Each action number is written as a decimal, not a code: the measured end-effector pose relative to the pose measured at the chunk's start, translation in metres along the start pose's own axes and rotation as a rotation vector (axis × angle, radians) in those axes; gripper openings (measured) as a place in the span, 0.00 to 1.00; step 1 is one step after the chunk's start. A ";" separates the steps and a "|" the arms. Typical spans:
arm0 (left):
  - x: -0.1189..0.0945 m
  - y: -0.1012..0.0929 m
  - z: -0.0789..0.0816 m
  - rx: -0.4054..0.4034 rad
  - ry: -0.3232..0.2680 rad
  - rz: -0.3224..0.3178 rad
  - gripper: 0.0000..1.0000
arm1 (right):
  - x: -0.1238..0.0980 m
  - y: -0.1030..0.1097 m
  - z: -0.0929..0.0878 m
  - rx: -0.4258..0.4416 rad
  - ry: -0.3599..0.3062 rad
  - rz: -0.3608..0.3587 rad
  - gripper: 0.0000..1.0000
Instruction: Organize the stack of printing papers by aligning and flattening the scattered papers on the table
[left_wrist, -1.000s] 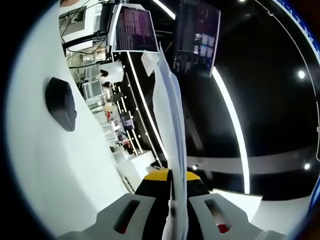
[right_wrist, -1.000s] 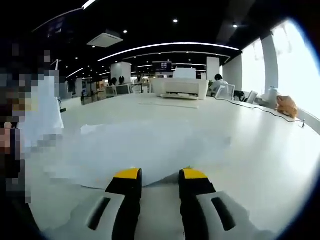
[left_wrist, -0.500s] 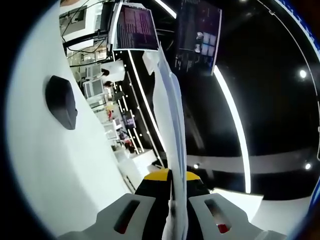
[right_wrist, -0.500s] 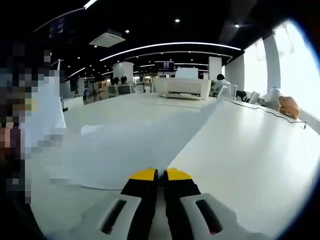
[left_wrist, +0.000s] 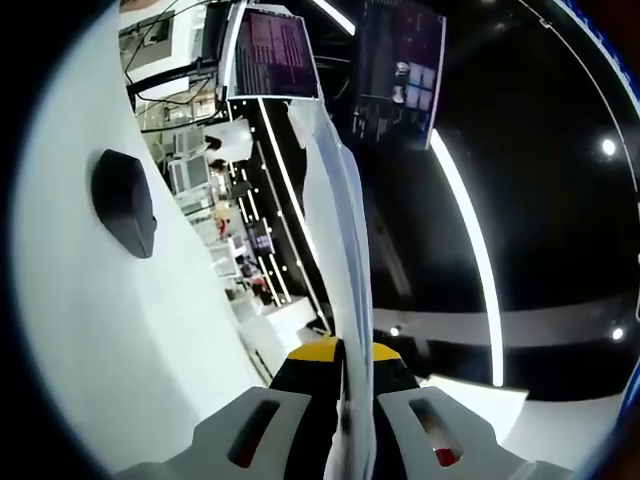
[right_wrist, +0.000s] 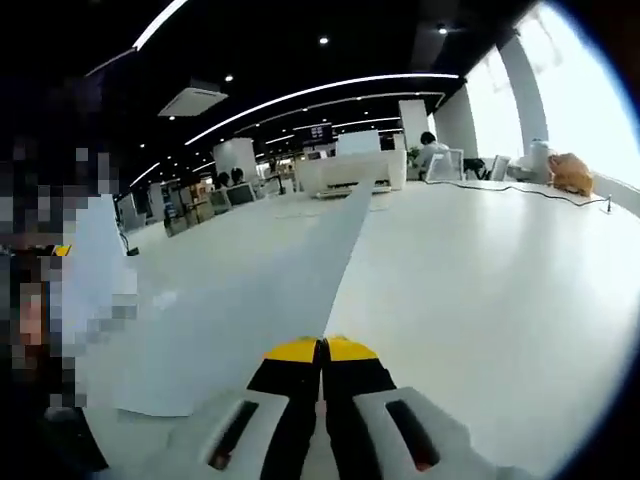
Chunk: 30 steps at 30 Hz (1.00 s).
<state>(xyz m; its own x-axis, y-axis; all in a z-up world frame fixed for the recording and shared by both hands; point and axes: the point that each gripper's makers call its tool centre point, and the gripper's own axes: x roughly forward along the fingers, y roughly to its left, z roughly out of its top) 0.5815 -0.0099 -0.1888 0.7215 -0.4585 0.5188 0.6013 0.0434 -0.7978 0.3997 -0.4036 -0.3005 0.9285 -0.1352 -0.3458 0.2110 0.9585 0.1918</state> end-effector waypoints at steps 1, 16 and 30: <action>0.000 0.000 0.000 -0.001 -0.002 -0.001 0.06 | -0.001 0.001 0.002 0.029 -0.004 0.015 0.00; 0.002 0.003 -0.002 -0.007 0.006 0.006 0.06 | -0.030 0.036 0.092 0.070 -0.115 0.229 0.00; 0.004 0.005 -0.004 -0.019 0.024 0.011 0.06 | -0.043 0.078 0.141 -0.049 -0.122 0.375 0.00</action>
<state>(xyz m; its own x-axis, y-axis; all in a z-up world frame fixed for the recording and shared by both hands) 0.5861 -0.0152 -0.1922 0.7193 -0.4792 0.5030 0.5868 0.0315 -0.8091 0.4188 -0.3583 -0.1414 0.9685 0.2003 -0.1479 -0.1615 0.9575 0.2391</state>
